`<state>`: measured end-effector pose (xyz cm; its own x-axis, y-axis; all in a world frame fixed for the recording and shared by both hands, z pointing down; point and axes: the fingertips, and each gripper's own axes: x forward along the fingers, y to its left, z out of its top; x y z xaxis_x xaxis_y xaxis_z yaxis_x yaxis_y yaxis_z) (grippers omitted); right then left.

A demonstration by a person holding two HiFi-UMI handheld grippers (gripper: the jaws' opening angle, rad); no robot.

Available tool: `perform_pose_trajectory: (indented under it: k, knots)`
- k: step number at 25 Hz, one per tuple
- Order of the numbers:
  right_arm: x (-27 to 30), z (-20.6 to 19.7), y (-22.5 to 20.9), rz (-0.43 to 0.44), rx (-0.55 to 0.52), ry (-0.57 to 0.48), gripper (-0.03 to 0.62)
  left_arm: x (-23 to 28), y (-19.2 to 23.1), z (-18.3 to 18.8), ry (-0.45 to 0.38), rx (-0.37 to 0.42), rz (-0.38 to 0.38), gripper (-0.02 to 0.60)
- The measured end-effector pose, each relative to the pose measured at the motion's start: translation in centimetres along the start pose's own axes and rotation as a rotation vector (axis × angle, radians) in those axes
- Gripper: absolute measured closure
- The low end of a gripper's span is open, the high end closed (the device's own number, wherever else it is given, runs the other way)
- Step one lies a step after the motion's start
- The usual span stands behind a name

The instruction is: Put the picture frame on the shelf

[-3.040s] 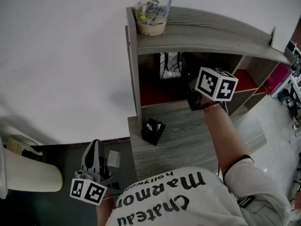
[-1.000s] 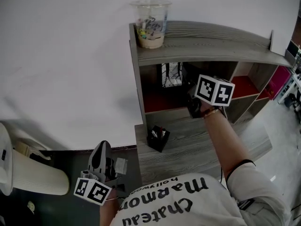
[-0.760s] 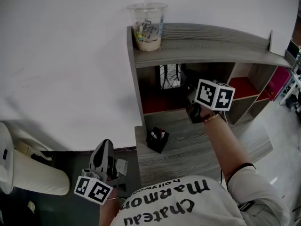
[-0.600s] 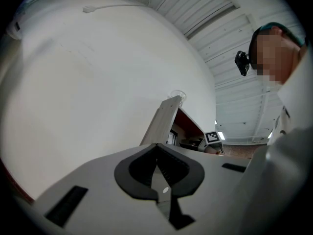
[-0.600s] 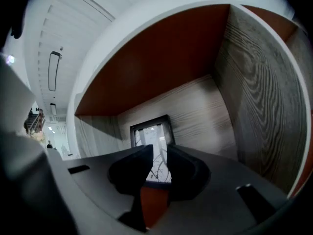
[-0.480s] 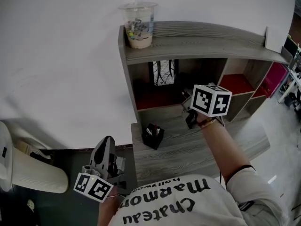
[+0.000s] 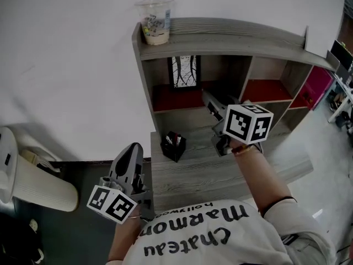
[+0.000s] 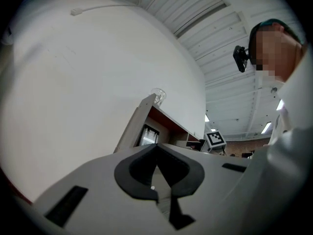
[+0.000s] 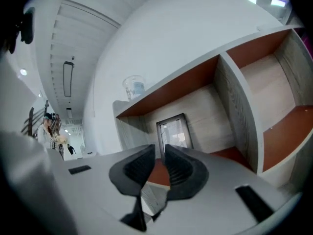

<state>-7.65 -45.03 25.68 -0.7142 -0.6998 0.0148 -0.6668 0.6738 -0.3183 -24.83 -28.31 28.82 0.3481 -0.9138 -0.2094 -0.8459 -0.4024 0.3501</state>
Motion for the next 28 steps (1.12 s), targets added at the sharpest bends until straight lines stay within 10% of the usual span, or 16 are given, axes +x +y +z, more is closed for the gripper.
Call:
perform_pose_trajectory:
  k: [6,28]
  knots:
    - [-3.4,-0.6,1.9,0.043,-0.045,0.014,0.551,0.6,-4.1,1.0,0.003,0.117,0.0,0.565]
    - [-15.5,-5.6,4.9,0.051,-0.137,0.021,0.589,-3.2,-13.9,-5.2,0.069,0.104,0.069,0.565]
